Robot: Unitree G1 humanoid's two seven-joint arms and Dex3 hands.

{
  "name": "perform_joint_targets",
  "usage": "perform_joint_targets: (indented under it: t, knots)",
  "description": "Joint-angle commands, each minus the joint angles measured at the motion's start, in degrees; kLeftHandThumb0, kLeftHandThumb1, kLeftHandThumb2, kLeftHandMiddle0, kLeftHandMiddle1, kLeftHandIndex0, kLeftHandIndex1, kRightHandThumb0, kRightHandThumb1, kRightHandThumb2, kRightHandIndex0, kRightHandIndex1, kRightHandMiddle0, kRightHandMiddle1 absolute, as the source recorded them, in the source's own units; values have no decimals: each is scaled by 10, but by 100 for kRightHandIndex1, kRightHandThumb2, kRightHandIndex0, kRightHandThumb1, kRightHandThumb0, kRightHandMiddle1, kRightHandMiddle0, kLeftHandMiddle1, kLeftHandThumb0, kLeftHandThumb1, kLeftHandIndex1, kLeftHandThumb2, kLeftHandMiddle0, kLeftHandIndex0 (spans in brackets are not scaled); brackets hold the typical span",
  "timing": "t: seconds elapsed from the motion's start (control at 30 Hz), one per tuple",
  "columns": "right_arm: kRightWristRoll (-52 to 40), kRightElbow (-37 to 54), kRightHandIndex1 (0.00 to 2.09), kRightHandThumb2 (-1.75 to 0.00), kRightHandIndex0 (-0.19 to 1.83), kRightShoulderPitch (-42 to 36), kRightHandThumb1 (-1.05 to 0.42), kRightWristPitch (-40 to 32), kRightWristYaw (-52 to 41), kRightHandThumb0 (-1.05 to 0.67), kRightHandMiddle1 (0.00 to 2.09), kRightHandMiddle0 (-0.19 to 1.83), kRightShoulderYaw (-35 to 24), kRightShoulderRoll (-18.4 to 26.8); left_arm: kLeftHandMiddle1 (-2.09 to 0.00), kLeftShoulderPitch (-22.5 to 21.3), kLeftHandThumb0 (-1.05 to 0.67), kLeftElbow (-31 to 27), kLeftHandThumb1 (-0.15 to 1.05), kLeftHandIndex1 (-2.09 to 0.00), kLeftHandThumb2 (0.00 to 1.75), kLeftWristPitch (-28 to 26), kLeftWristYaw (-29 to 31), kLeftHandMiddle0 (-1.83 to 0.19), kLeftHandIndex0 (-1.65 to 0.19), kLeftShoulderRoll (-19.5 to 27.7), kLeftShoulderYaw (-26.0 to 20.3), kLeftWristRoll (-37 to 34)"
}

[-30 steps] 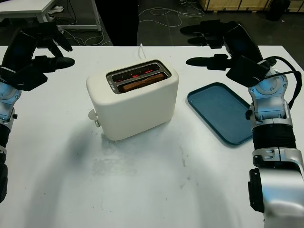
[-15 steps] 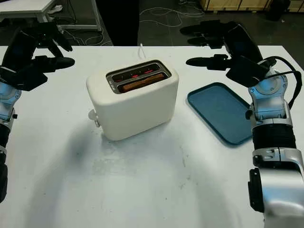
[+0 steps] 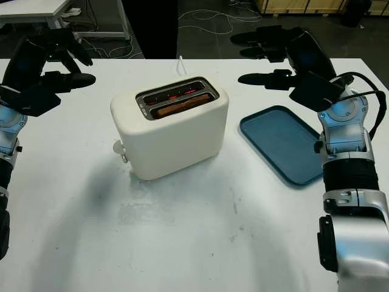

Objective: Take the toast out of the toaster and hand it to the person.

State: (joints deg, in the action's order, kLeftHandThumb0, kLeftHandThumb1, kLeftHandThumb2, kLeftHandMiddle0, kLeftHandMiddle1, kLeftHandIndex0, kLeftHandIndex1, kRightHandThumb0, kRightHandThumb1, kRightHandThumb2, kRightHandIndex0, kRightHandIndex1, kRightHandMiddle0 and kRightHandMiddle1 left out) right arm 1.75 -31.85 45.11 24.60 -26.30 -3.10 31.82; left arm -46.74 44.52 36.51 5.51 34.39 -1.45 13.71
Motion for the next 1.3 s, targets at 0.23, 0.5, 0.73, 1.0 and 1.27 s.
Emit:
perform_joint_targets:
  t: [0.23,0.5,0.73,1.0,1.27]
  knots:
    - [-1,1,0,0,86,-6,-77,4,1,-52,0,80,-1,-1,-129,1,-105,-4,92,-134,3,0,1,-84,-66,2,0,-4]
    - [0,4,0,0,86,-8,-77,3,3,-52,0,79,-1,0,-129,2,-105,-6,92,-134,5,-3,0,-85,-66,4,1,1]
    - [2,1,0,0,86,-8,-76,5,5,-50,0,80,0,0,-130,1,-105,-4,92,-135,5,-1,1,-84,-65,4,0,-2]
    - [8,1,1,0,87,-8,-76,7,9,-51,0,80,0,1,-130,3,-105,-5,92,-135,5,-2,-2,-85,-65,4,0,0]
    - [3,6,0,0,87,-7,-77,-2,3,-54,0,80,1,1,-129,3,-105,-6,92,-135,5,-2,0,-84,-66,3,-1,-3]
